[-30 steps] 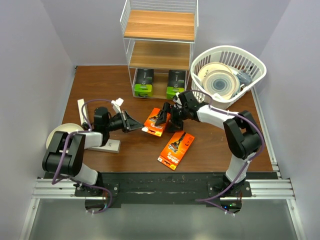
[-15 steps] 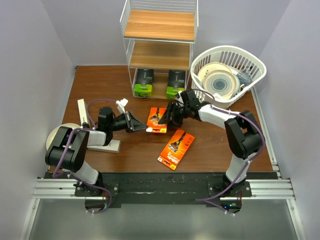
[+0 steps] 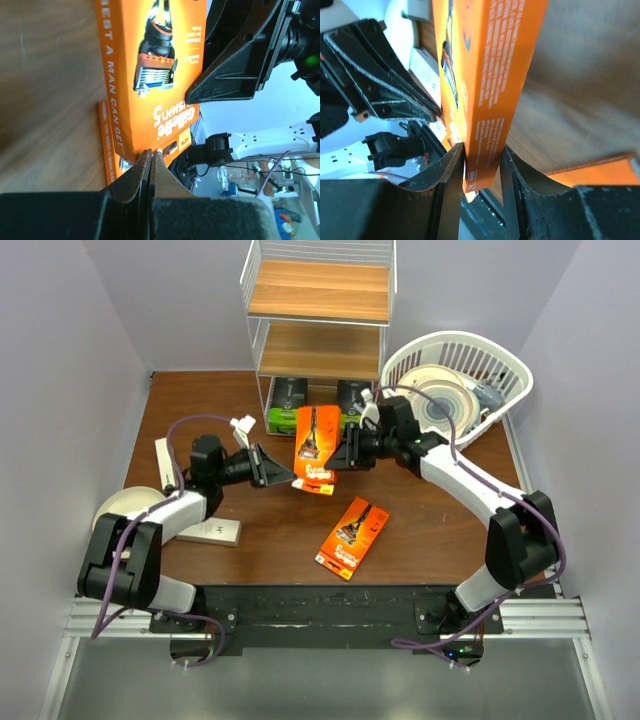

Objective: Place and organize the shaving razors onto the shelf

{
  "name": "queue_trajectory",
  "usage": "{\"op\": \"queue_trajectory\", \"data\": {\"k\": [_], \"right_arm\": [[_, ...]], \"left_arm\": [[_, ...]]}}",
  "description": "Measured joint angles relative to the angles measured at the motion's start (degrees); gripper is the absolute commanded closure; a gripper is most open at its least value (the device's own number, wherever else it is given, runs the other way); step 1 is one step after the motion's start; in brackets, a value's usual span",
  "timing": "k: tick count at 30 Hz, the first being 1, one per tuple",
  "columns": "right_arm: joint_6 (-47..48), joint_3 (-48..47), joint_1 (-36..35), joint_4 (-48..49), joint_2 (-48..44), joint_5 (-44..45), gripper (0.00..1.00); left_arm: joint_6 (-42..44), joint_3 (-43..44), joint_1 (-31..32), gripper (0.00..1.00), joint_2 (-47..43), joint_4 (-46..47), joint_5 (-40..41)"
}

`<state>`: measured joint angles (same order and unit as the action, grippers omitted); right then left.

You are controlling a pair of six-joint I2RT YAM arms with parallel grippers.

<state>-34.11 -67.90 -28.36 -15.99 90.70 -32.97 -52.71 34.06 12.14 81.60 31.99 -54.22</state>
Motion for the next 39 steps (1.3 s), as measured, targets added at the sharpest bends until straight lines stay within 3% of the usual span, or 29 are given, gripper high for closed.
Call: {"op": "queue_trajectory", "data": {"k": [10,15,20,24,25,28,33,39], "right_arm": [[5.3,-8.8,1.9,-0.1,-4.3,0.4,0.68],[5.2,-12.5,3.8,0.6,1.0,-1.1,0.68],[5.0,-15.5,8.2,0.5,7.3,-0.9,0.68],[4.7,-16.0,10.4,0.5,8.4,-0.9,0.68],[4.5,-16.4,10.6,0.6,8.4,-1.1,0.68],[4.2,-18.0,10.8,0.9,8.4,-1.2,0.69],[3.6,-20.0,10.8,1.1,8.4,-2.7,0.69],[3.2,-20.3,11.0,1.1,8.4,-3.8,0.68]], "left_arm": [[5.2,22.7,-0.1,1.0,2.3,-5.9,0.7],[5.1,30.9,0.7,1.0,7.3,-3.3,1.4],[4.0,33.1,1.4,1.0,11.8,-1.4,2.6],[3.7,33.1,1.8,0.89,12.8,-1.5,3.7],[3.9,33.0,1.8,0.78,12.6,-1.4,4.0],[5.1,32.2,1.8,0.61,11.0,-2.2,5.0],[9.4,28.1,1.3,0.48,6.9,-4.7,6.5],[10.2,24.2,0.9,0.33,8.0,-3.8,7.6]]}}
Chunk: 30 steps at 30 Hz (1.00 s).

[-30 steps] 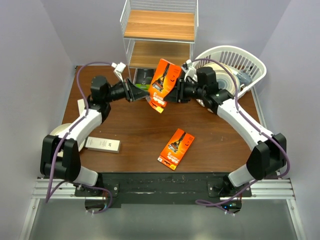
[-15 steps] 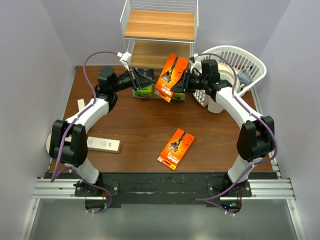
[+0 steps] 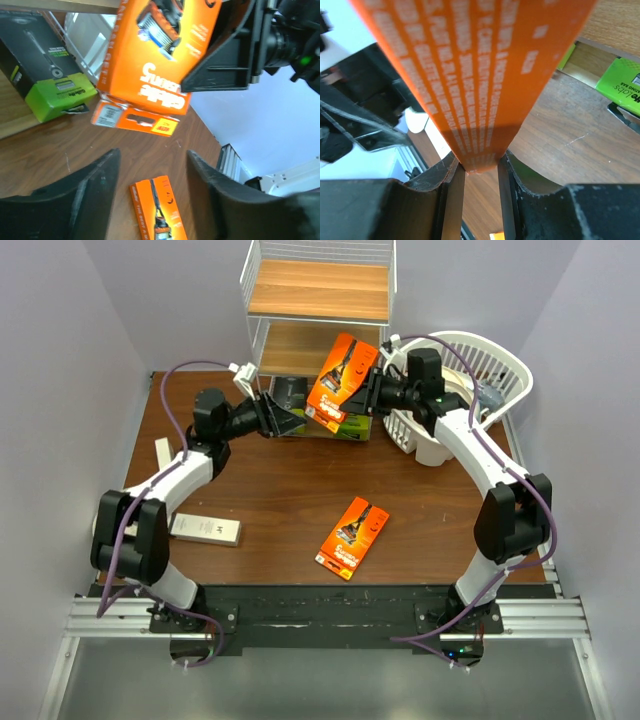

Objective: Place and organize the shaving razors onto the shelf

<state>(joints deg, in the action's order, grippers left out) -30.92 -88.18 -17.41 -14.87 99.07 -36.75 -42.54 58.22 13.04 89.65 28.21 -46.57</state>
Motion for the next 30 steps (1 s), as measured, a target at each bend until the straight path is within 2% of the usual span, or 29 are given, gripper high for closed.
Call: {"op": "queue_trajectory", "data": {"k": [5,11,20,23,24,26,27,30], "right_arm": [[-0.3,0.0,0.2,0.0,0.0,-0.6,0.68],[-0.6,0.0,0.2,0.2,0.0,-1.0,0.68],[-1.0,0.0,0.2,0.2,0.0,-1.7,0.68],[-1.0,0.0,0.2,0.3,0.0,-1.8,0.68],[-1.0,0.0,0.3,0.3,0.0,-1.7,0.68],[-1.0,0.0,0.3,0.3,0.0,-1.7,0.68],[-1.0,0.0,0.4,0.3,0.0,-1.7,0.67],[-0.9,0.0,0.6,0.4,0.0,-1.3,0.64]], "left_arm": [[-3.7,-0.1,0.0,0.28,5.4,6.1,0.0],[-10.0,-0.1,0.4,0.28,11.5,13.5,-0.2],[-16.6,1.5,4.1,0.41,15.0,21.0,-0.8],[-17.9,2.2,5.1,0.52,15.8,22.3,-0.8],[-18.4,2.2,5.2,0.59,16.0,22.6,-0.8],[-19.2,2.2,5.3,0.67,16.4,23.1,-0.7],[-19.6,2.3,5.3,0.75,16.5,23.2,-0.5],[-20.7,3.0,5.4,0.88,17.0,23.4,-0.3]]}}
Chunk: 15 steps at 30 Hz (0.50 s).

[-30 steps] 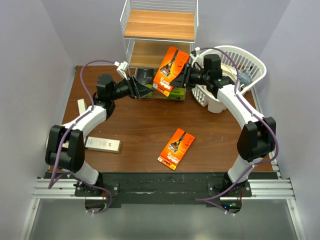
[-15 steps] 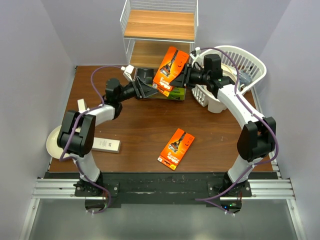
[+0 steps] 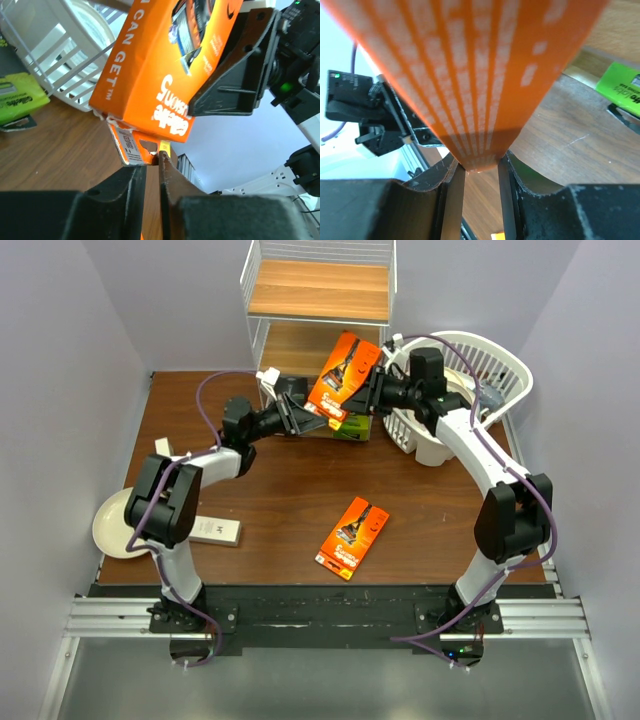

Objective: Place and organize the shaving razors onto the shelf

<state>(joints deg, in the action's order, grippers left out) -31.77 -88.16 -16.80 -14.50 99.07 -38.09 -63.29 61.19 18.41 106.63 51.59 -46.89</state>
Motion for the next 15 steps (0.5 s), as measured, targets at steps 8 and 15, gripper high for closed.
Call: {"op": "queue_trajectory", "data": {"k": [8,15], "right_arm": [[0.3,0.0,0.4,0.9,0.0,3.6,0.24],[0.3,-0.7,0.3,0.5,0.0,6.8,0.21]], "left_arm": [[-2.3,2.7,0.8,1.0,0.5,1.0,0.8],[-3.7,2.7,1.5,1.0,0.5,1.6,1.2]]}}
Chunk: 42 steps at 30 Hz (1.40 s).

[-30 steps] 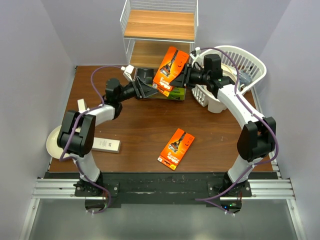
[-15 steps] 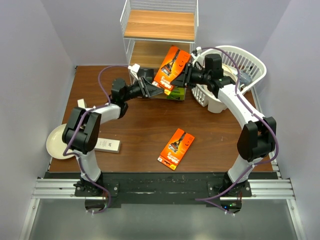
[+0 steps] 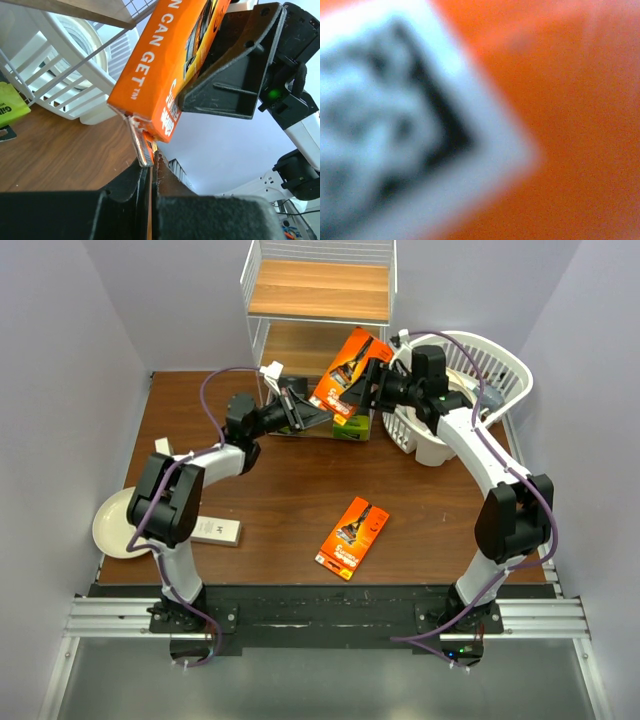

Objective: Place and organize the shaving razors onto the shelf

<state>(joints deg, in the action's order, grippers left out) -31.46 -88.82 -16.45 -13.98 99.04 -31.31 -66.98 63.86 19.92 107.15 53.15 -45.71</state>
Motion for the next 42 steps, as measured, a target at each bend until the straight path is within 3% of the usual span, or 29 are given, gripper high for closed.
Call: {"op": "queue_trajectory", "data": {"k": [3,9,28,36,42], "right_arm": [[0.1,0.0,-0.1,-0.6,-0.1,0.2,0.27],[0.7,0.0,-1.8,-1.9,-0.7,-0.2,0.28],[1.7,-4.4,-5.3,-2.7,-0.9,2.6,0.18],[2.0,-6.0,-6.0,-2.9,0.1,6.5,0.05],[2.7,-8.7,-6.1,-2.9,0.6,8.4,0.03]], "left_arm": [[-0.5,-2.5,0.0,1.0,-1.5,1.7,0.3],[-1.4,-8.9,-0.2,1.0,-6.0,3.5,0.5],[-2.5,-12.9,-0.5,1.0,-8.0,5.6,1.3],[-3.6,-4.6,-0.3,1.0,-5.4,4.5,2.1],[-5.4,-1.7,0.5,1.0,-4.6,3.9,2.9]]}}
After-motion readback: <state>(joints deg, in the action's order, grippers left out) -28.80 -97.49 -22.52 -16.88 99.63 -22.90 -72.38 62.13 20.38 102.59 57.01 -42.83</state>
